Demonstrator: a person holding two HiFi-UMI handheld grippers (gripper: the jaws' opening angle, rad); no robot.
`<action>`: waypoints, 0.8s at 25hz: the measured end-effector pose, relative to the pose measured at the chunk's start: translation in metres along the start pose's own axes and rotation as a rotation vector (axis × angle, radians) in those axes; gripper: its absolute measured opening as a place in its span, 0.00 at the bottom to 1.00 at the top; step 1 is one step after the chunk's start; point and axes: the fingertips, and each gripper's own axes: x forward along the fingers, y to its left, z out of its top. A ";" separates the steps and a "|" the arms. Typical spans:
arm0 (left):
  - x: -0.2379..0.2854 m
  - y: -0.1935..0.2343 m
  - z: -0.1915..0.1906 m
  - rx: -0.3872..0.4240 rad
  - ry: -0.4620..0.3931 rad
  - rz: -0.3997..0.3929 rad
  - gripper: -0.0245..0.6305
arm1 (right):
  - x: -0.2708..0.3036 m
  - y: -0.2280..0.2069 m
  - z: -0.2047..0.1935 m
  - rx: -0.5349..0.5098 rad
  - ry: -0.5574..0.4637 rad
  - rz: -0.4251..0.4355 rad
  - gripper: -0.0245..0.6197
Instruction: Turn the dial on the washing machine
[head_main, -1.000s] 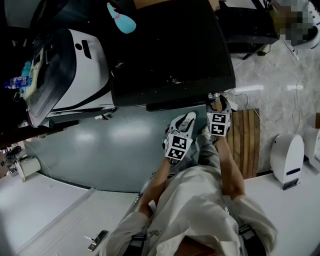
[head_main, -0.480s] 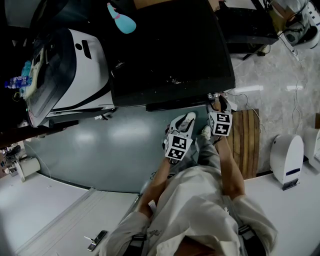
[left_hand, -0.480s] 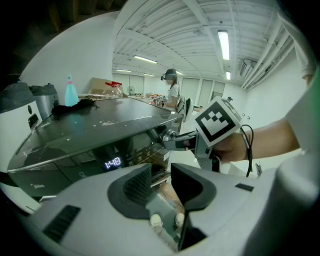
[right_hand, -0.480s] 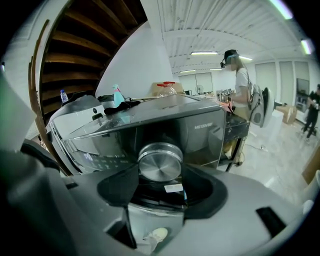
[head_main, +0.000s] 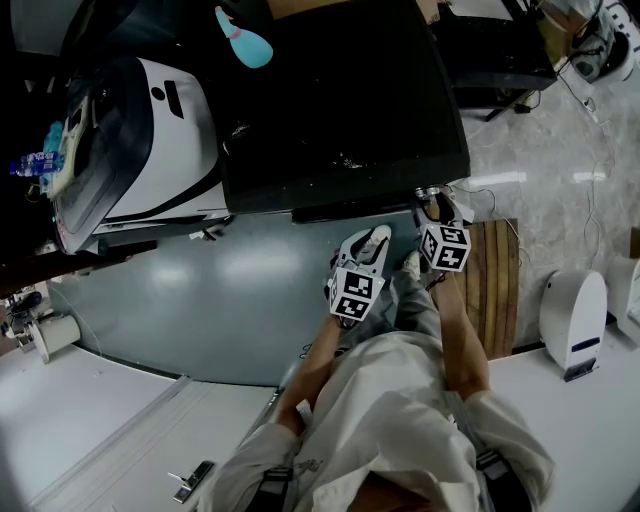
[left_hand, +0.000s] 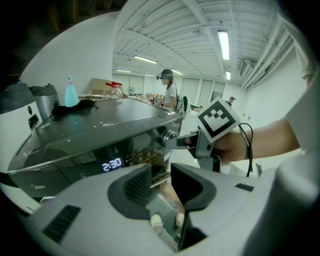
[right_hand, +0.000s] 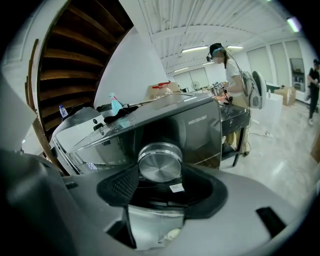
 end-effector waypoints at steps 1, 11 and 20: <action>0.000 0.000 0.000 0.000 0.000 0.000 0.23 | 0.000 0.000 0.000 0.011 -0.002 0.005 0.46; -0.001 0.000 0.000 0.003 0.000 -0.001 0.23 | -0.001 -0.001 -0.001 0.135 -0.024 0.048 0.45; -0.003 0.000 -0.001 0.002 0.007 -0.001 0.23 | -0.002 -0.001 -0.001 0.221 -0.038 0.082 0.45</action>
